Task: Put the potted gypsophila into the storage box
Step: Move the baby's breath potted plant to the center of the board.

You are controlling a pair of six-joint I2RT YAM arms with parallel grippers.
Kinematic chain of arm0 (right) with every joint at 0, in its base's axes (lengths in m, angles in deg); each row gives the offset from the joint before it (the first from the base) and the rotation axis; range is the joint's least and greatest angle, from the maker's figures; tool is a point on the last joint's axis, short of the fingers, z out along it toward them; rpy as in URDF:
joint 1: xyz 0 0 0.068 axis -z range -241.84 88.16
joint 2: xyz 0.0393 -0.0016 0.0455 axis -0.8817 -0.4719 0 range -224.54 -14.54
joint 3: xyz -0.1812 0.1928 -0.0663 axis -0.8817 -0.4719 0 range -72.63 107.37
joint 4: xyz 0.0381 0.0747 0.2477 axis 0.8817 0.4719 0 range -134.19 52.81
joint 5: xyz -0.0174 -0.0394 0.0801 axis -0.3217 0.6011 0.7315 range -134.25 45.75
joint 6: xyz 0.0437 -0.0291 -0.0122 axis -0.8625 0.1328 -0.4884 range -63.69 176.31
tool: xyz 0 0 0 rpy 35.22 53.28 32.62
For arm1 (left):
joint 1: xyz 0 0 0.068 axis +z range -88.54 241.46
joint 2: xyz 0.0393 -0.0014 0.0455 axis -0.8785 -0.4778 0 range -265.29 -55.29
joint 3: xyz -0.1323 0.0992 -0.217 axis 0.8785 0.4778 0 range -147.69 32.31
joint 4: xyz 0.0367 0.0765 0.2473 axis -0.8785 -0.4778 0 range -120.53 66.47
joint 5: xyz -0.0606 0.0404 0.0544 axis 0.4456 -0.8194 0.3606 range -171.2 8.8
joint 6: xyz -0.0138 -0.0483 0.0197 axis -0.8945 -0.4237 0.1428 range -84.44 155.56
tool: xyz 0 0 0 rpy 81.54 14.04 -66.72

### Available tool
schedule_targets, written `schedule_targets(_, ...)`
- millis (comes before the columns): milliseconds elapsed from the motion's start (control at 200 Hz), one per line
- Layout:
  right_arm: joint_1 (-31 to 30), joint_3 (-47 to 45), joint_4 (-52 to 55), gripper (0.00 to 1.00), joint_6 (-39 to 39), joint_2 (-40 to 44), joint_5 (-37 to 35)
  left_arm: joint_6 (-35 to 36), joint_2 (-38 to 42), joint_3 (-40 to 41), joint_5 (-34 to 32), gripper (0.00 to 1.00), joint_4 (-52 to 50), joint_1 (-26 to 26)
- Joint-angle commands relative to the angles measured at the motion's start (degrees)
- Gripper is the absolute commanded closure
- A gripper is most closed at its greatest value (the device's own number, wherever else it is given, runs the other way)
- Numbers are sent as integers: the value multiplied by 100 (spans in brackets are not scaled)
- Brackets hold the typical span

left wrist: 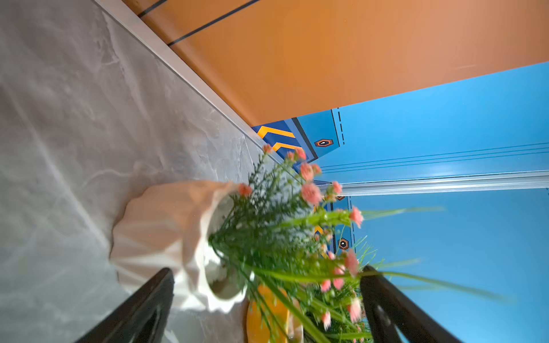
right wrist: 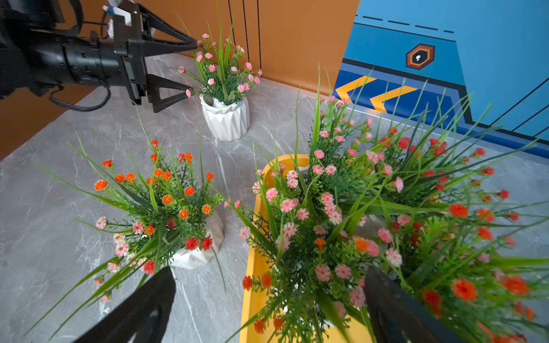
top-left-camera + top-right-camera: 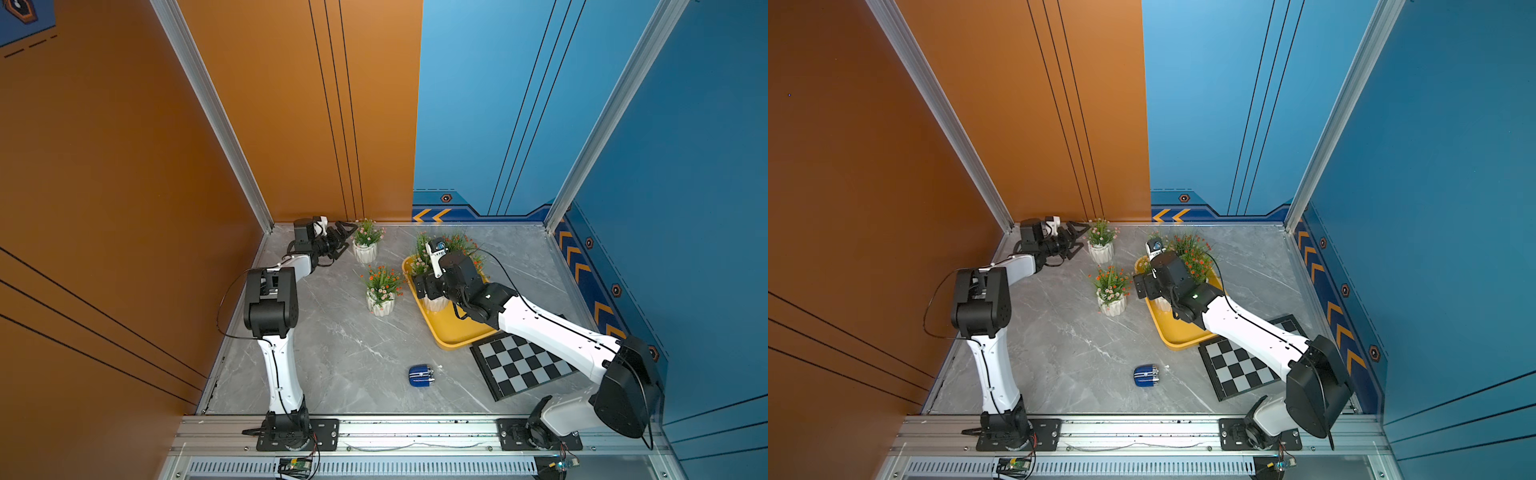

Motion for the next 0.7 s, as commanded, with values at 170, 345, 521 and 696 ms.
schedule_targets(170, 146, 501, 354, 0, -124, -380, -272, -708, -1651, -1930, -14, 2, -197, 88)
schedule_targets(345, 150, 752, 521, 0, -165, -712, -281, -1117, -2553, -3078, 144, 2, -201, 29)
schedule_targets(521, 296, 908, 625, 0, -260, -881, -306, -1415, -3329, -4019, 331, 2, -201, -216)
schedule_targets(696, 244, 911, 644, 0, -453, -882, -279, -1696, -4020, -5021, 727, 2, -293, -533)
